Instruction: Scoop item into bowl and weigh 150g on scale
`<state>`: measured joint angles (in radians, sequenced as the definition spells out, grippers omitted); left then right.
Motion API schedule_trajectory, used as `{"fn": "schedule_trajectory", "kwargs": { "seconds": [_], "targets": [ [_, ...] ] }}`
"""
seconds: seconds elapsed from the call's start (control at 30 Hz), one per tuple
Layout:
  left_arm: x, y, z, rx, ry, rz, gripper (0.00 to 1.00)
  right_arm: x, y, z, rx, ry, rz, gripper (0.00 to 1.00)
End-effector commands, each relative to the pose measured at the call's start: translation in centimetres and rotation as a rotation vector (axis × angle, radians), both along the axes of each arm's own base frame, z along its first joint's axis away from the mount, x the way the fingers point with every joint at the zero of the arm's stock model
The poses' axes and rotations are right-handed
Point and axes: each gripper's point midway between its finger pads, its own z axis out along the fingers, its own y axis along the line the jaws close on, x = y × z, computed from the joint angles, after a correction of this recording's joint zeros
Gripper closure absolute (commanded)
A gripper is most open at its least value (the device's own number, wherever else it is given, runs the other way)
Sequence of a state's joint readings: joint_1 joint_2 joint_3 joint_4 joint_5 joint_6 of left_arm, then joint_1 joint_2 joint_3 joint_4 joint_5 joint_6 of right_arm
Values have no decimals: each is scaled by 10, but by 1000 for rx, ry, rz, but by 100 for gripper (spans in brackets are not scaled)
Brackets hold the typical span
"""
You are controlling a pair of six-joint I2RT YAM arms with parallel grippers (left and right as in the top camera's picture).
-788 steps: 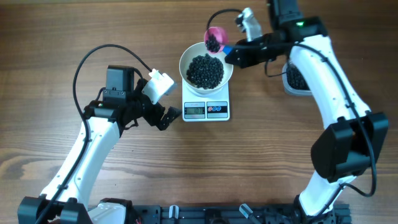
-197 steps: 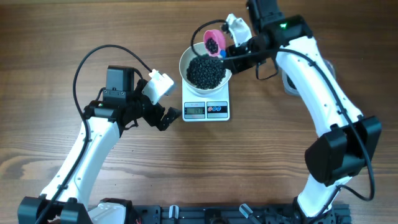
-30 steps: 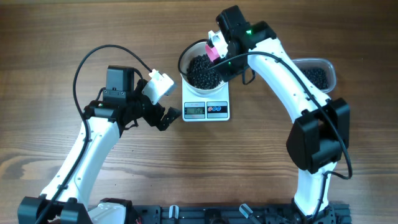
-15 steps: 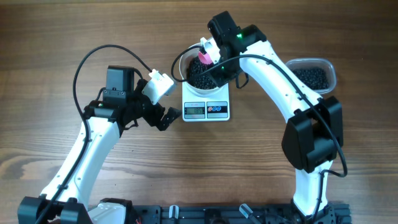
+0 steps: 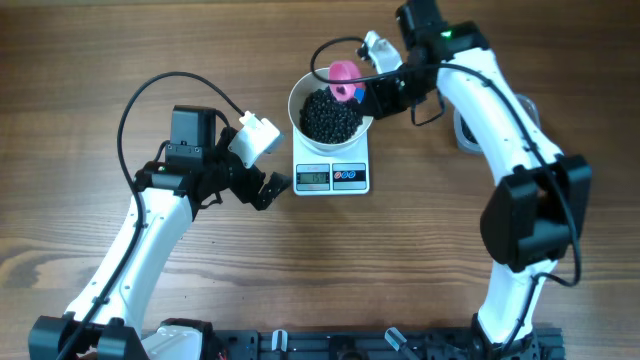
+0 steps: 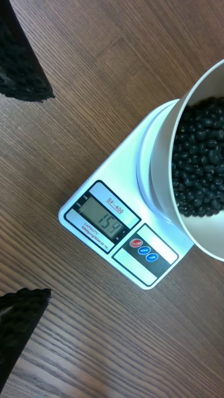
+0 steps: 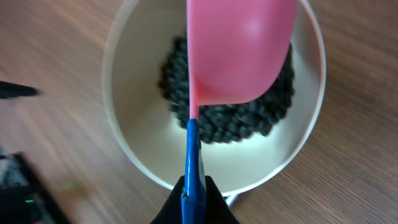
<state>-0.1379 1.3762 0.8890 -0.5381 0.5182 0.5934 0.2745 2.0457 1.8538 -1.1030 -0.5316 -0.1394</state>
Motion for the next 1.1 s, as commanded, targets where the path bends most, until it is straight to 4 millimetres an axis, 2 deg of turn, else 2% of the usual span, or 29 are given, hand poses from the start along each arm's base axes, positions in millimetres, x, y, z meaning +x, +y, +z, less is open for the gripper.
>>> {"fn": "schedule_trajectory", "kwargs": {
  "seconds": [0.0,0.33,0.53,0.7,0.83,0.9,0.97,1.07],
  "targets": [
    [-2,0,-1,-4,4,-5,0,-3,6,52,167,-67,29,96],
    [-2,0,-1,-4,3,-5,0,5,-37,92,189,-153,-71,96],
    [-2,0,-1,-4,4,-5,0,2,-59,101,215,-143,-110,96],
    [-2,0,-1,-4,4,-5,0,4,-85,107,241,-133,-169,96],
    [-2,0,-1,-4,4,-5,0,-4,-129,115,222,-132,-248,96],
    [-2,0,-1,-4,4,-5,0,-13,-162,113,173,-118,-315,96],
    [-2,0,-1,-4,4,-5,0,-23,-188,106,112,-83,-373,96],
    [-2,0,-1,-4,4,-5,0,-43,-238,81,-80,11,-485,96]
  ]
}}
